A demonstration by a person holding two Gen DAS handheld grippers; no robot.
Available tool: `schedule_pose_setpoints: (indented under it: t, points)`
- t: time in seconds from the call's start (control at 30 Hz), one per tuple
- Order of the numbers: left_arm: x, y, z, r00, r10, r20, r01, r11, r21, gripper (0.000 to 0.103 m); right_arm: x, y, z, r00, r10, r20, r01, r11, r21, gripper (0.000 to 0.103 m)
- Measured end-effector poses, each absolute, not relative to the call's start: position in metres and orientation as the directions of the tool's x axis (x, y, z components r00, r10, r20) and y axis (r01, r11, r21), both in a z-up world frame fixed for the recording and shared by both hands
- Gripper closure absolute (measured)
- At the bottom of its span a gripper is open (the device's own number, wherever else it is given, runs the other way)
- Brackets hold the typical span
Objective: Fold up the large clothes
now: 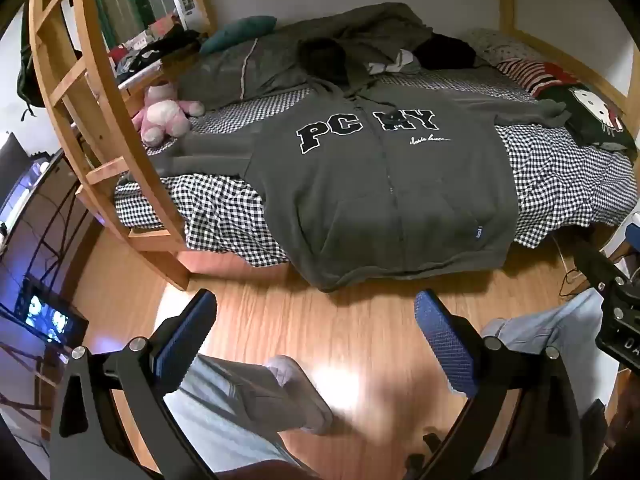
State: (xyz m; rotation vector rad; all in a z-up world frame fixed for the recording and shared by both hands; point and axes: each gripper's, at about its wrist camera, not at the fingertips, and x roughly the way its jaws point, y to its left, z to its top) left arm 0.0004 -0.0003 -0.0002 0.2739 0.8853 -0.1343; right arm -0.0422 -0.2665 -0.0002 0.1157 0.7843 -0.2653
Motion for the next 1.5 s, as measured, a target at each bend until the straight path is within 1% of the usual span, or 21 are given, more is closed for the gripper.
schedule_pose_setpoints:
  t: [0.33, 1.5]
  points:
    - [0.0025, 0.0003, 0.0013, 0.642, 0.004, -0.767, 0.222, 0.956, 0.19, 0.006, -0.0436, -0.2648, -0.0012, 0.68, -0.195, -0.707, 0.273, 0.962, -0.003, 0.003]
    - [-0.0047, 0.0017, -0.0015, 0.641, 0.001, -0.767, 0.239, 0.95, 0.201, 0.006, -0.0378, -0.2625, -0.0076, 0.666, -0.19, -0.721, 0.268, 0.963, -0.007, 0.003]
